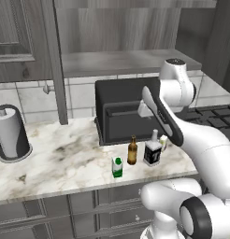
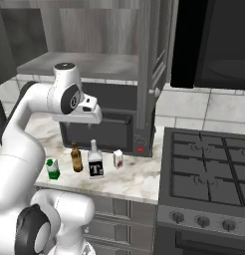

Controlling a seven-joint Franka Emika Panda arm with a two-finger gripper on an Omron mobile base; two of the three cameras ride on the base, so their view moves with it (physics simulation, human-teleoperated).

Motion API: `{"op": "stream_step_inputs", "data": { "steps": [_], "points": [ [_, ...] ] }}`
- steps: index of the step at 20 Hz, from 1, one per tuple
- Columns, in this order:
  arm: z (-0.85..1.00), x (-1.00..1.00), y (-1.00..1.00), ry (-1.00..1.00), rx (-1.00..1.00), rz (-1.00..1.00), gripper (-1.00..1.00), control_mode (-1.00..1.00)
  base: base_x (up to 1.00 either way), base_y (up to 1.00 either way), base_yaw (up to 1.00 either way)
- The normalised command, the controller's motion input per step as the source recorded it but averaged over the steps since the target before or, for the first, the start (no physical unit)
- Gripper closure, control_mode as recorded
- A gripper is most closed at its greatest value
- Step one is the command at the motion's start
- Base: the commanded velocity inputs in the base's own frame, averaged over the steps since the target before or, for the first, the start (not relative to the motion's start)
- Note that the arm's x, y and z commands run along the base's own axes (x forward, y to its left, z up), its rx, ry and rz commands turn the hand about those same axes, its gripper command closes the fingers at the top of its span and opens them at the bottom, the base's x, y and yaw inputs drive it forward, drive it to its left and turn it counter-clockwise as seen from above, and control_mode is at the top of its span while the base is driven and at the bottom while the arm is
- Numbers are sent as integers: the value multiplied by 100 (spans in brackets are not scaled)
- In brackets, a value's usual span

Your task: Sort all alcoholic drinks to one cabinet, and non-alcoholic drinks to the other.

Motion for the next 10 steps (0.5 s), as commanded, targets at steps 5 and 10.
{"op": "stream_step_inputs", "data": {
  "steps": [5,10],
  "points": [
    [-13,0,-16,0,8,13,-100,-100,0,0,0],
    [-13,0,-19,-1,13,19,-100,-100,0,0,0]
  ]
}}
